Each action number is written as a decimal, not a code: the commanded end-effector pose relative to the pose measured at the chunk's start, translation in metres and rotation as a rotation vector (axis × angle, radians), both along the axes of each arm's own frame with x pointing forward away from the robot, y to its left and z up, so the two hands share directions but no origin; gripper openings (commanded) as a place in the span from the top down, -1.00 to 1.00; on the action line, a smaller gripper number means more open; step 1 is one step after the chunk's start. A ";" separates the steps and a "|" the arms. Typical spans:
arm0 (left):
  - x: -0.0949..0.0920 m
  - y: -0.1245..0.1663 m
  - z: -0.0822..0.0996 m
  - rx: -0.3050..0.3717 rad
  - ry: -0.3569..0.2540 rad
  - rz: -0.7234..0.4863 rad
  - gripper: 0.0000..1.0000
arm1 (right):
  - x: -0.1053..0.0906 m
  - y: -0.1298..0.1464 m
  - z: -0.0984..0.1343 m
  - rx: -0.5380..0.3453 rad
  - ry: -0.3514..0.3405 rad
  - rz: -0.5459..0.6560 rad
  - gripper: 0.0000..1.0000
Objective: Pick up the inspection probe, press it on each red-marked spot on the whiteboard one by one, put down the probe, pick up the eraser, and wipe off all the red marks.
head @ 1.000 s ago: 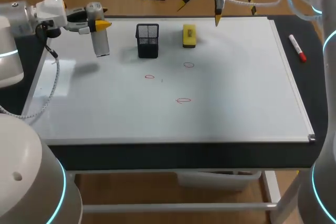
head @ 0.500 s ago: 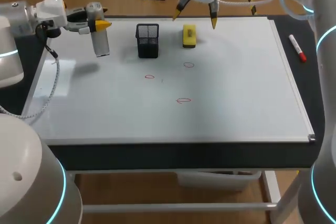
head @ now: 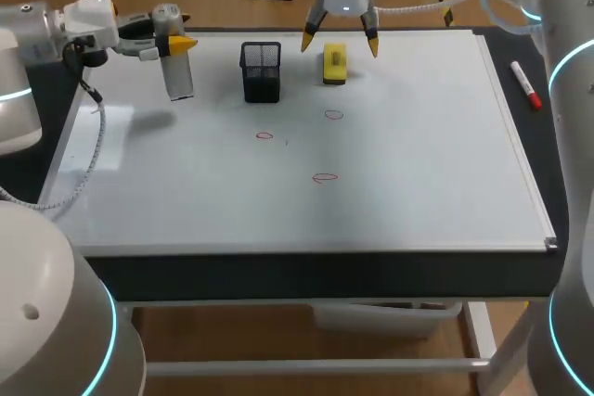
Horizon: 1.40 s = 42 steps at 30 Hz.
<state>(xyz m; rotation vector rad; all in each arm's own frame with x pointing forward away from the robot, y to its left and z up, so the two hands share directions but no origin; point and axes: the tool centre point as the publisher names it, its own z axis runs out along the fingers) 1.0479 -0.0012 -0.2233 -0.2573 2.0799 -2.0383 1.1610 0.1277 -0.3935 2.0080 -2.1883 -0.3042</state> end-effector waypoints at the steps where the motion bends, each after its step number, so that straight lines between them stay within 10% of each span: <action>1: 0.000 0.000 0.001 0.000 -0.001 0.001 1.00 | 0.010 0.003 -0.002 -0.224 0.198 0.072 -1.00; 42: 0.000 0.000 0.001 0.000 -0.001 0.001 1.00 | 0.008 0.000 -0.019 -0.051 0.084 0.030 -1.00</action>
